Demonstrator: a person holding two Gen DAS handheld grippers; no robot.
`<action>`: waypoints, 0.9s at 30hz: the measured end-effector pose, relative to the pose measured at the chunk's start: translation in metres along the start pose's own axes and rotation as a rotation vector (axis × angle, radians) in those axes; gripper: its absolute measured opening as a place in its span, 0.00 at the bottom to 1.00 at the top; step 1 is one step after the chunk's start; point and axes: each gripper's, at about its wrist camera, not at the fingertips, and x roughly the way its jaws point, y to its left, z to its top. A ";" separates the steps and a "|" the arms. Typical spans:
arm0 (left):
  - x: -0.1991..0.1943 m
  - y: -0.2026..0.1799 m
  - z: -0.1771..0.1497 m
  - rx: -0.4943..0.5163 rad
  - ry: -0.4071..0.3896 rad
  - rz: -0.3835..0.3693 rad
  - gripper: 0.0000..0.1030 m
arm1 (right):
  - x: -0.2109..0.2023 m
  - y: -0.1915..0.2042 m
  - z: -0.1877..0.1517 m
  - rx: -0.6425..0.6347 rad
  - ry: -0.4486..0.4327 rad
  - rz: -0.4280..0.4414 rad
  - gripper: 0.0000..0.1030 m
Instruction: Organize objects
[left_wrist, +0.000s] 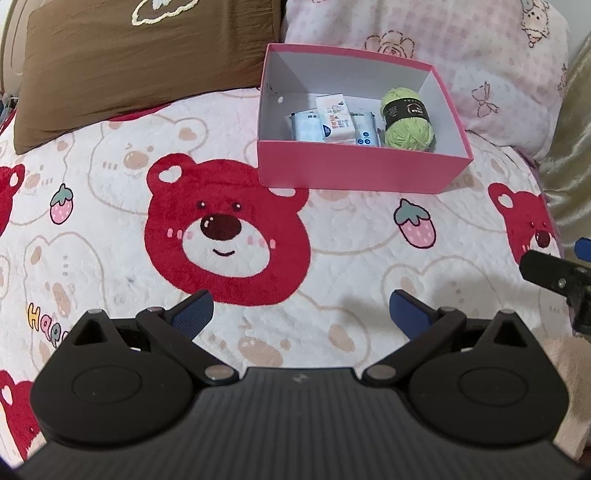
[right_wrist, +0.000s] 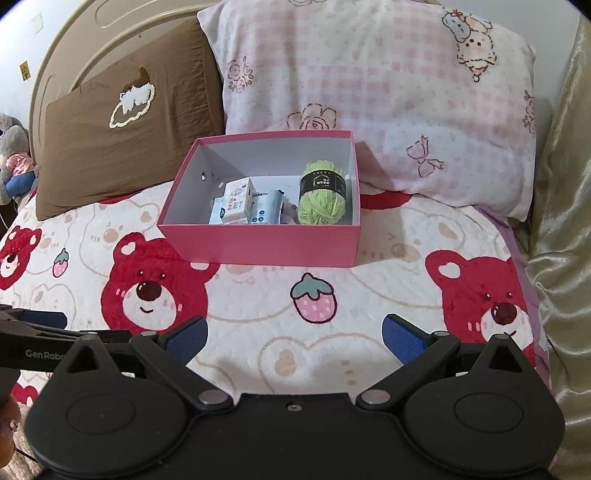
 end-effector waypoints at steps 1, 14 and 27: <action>0.000 -0.001 0.000 0.004 -0.002 0.000 1.00 | 0.000 0.000 0.000 0.001 0.000 -0.001 0.99; 0.003 0.001 -0.001 0.003 0.017 0.023 1.00 | 0.001 -0.003 -0.001 0.014 0.006 0.002 0.99; 0.000 0.004 -0.001 -0.003 0.024 0.034 1.00 | 0.001 -0.003 -0.001 0.012 0.004 0.000 0.99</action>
